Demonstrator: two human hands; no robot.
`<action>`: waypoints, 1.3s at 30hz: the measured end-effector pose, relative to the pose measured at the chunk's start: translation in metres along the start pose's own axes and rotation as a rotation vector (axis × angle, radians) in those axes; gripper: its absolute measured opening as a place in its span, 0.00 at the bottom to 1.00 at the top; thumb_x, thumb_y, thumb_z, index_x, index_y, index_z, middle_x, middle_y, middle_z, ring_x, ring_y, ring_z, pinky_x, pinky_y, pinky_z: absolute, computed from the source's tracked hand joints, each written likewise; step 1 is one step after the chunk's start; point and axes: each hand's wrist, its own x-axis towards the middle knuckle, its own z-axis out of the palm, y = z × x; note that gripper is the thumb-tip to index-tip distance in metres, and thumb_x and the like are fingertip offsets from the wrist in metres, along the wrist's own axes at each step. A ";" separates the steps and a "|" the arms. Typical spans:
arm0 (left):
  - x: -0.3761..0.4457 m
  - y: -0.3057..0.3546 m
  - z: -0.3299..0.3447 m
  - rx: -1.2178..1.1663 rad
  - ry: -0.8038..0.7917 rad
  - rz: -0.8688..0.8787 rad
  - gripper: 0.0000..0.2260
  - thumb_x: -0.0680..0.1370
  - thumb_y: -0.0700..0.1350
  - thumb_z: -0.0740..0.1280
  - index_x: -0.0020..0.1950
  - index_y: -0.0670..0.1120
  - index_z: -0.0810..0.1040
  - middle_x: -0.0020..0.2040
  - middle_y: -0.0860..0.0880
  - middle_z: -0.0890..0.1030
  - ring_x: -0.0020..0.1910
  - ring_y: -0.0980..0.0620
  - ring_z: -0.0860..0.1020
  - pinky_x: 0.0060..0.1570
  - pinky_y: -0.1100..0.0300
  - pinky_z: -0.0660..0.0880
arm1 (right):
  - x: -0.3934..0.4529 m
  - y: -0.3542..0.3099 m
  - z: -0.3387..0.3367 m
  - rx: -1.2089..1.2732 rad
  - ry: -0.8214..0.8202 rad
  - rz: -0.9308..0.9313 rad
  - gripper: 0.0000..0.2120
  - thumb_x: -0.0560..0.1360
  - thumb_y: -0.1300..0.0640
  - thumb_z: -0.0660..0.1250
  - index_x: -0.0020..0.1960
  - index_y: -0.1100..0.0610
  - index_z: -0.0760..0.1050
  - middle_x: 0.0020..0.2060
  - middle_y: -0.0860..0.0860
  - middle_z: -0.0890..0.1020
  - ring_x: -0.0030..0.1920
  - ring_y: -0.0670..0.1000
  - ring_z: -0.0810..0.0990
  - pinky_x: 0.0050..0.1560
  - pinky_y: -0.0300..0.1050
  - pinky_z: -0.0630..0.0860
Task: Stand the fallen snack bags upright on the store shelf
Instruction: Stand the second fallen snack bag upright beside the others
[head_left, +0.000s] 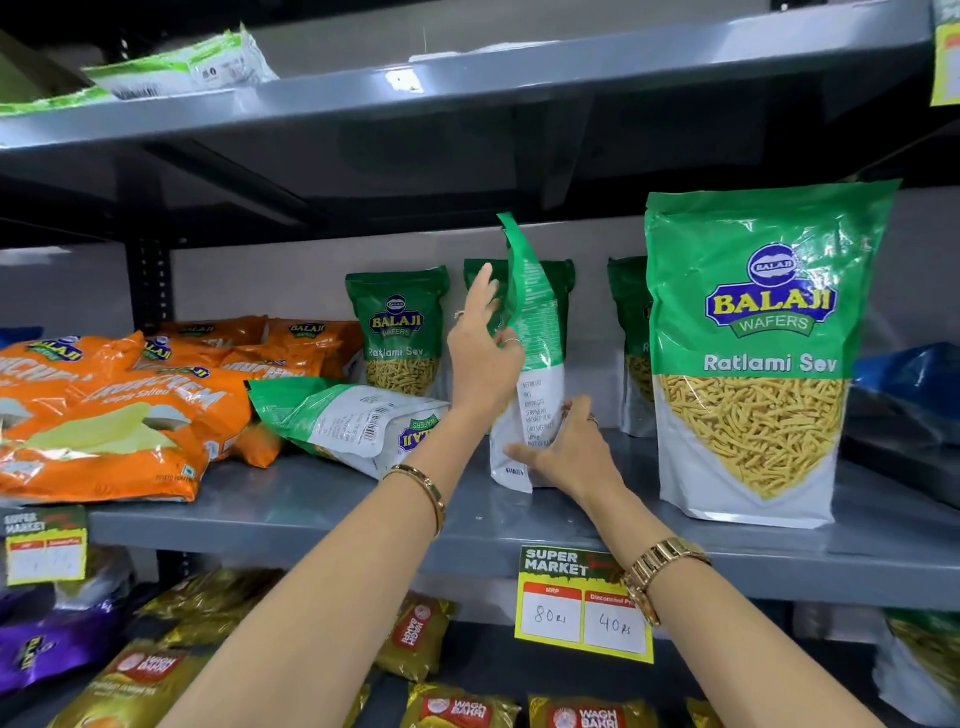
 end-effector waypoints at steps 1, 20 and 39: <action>-0.001 0.000 -0.001 0.000 0.014 -0.007 0.30 0.75 0.30 0.63 0.75 0.44 0.59 0.71 0.43 0.69 0.70 0.48 0.69 0.56 0.69 0.72 | 0.000 0.000 0.000 0.008 -0.003 0.006 0.36 0.62 0.49 0.77 0.59 0.58 0.59 0.60 0.58 0.73 0.60 0.60 0.75 0.57 0.53 0.74; -0.025 -0.053 0.005 -0.011 -0.272 -0.769 0.26 0.82 0.56 0.45 0.71 0.42 0.66 0.70 0.51 0.64 0.69 0.51 0.65 0.66 0.63 0.60 | 0.000 0.000 -0.006 -0.047 -0.019 -0.011 0.26 0.73 0.58 0.64 0.68 0.57 0.59 0.61 0.61 0.73 0.59 0.62 0.74 0.49 0.47 0.67; -0.039 -0.069 0.000 0.395 -0.231 -0.632 0.33 0.76 0.61 0.60 0.68 0.36 0.64 0.69 0.38 0.69 0.68 0.40 0.67 0.63 0.52 0.66 | 0.026 0.019 -0.014 -0.135 0.051 0.314 0.17 0.79 0.68 0.53 0.67 0.69 0.60 0.65 0.68 0.70 0.65 0.65 0.71 0.57 0.52 0.72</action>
